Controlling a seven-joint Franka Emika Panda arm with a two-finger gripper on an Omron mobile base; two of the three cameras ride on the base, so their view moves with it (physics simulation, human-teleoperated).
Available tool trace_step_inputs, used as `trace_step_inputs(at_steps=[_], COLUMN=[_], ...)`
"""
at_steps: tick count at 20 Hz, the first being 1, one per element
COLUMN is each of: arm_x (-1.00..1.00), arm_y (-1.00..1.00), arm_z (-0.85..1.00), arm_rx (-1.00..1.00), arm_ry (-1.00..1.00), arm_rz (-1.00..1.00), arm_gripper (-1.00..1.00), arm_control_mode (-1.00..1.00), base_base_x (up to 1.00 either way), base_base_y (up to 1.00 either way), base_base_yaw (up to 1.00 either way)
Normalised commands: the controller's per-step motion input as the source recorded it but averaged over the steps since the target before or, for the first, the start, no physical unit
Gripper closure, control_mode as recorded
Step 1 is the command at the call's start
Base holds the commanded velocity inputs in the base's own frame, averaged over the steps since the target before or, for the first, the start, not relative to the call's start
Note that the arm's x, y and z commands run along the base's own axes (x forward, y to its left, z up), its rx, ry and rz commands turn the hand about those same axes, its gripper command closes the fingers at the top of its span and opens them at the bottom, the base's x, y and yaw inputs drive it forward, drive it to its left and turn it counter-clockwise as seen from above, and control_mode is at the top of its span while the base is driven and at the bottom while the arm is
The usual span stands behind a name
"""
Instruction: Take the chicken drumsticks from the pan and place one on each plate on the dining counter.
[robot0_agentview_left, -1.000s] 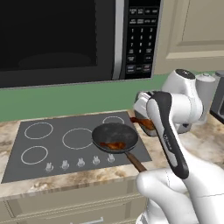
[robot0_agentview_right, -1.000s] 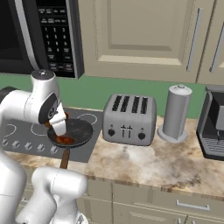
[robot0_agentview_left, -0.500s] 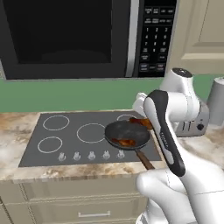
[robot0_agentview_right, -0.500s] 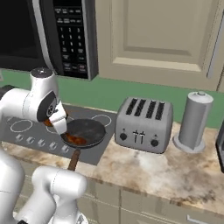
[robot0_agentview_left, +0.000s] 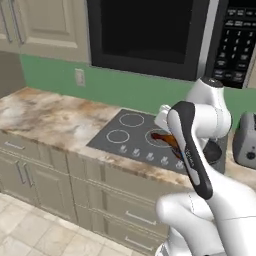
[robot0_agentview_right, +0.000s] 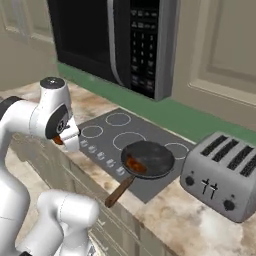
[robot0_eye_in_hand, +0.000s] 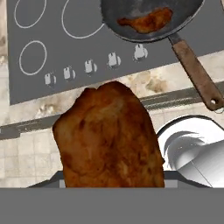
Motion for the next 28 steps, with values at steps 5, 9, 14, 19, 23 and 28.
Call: trace_step_inputs(at_steps=[5, 9, 14, 19, 23, 28], arm_x=[0.0, 0.0, 0.0, 0.0, 0.0, 0.0], arm_y=[0.0, 0.0, 0.0, 0.0, 0.0, 0.0], arm_z=[0.0, 0.0, 0.0, 0.0, 0.0, 0.0], arm_rx=[0.0, 0.0, 0.0, 0.0, 0.0, 0.0], arm_ry=[0.0, 0.0, 0.0, 0.0, 0.0, 0.0], arm_rz=[0.0, 0.0, 0.0, 0.0, 0.0, 0.0], arm_gripper=[1.0, 1.0, 1.0, 1.0, 1.0, 1.0], arm_control_mode=[1.0, 1.0, 1.0, 1.0, 1.0, 1.0], base_base_x=[-0.04, 0.0, 0.12, 0.37, 0.73, 1.0], base_base_y=[0.0, 0.08, 0.14, 0.33, 0.35, 0.22], base_base_yaw=[0.86, 0.81, 0.85, 0.72, 0.52, 0.16])
